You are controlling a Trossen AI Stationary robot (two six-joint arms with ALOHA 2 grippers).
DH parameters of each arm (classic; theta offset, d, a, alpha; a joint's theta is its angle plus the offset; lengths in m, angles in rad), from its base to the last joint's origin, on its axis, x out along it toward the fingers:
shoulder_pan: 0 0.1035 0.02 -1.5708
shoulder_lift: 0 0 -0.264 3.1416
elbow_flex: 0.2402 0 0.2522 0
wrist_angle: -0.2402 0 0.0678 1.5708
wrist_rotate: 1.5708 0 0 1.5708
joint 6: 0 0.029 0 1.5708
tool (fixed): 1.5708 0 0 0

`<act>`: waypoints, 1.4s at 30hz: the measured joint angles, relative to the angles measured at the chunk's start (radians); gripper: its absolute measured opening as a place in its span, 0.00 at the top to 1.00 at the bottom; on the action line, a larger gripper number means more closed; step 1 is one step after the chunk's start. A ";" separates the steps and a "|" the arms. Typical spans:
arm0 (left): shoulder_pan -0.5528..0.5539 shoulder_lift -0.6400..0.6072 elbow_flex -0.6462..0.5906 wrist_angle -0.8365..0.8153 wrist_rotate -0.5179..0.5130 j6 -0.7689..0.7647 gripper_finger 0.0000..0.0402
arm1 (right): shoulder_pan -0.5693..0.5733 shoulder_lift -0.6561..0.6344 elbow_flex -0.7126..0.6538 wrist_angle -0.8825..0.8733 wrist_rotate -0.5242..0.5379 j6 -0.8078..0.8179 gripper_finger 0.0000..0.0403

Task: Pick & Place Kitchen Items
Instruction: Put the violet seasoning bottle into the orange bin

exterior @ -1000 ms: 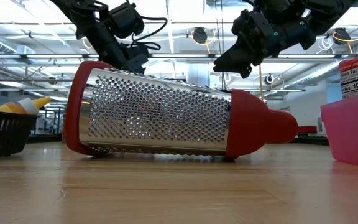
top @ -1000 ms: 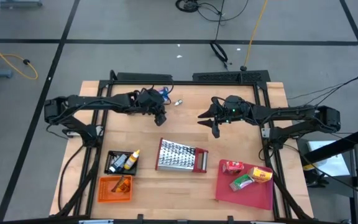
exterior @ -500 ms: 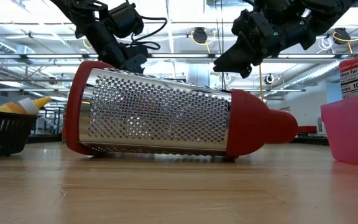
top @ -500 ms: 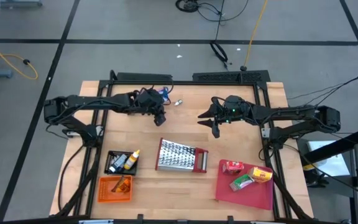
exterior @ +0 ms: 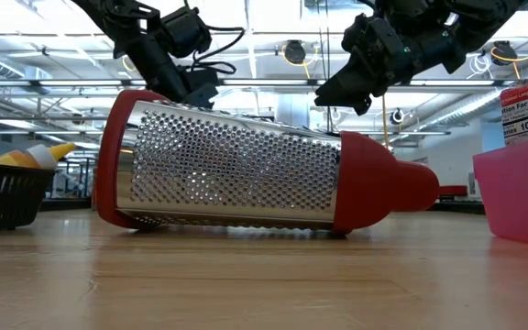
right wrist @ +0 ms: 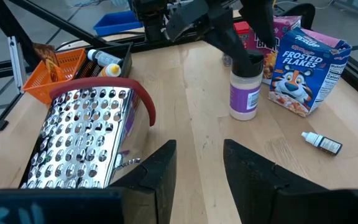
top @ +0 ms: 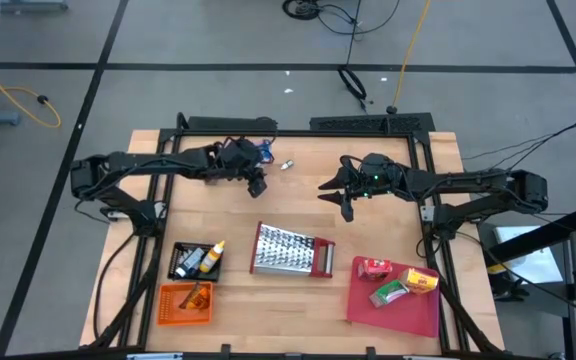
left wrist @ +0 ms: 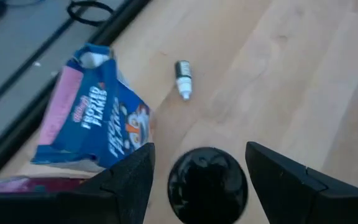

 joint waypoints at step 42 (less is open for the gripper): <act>0.033 0.000 -0.119 0.106 0.059 -0.019 0.55 | 0.000 0.000 0.000 0.000 0.000 0.001 0.68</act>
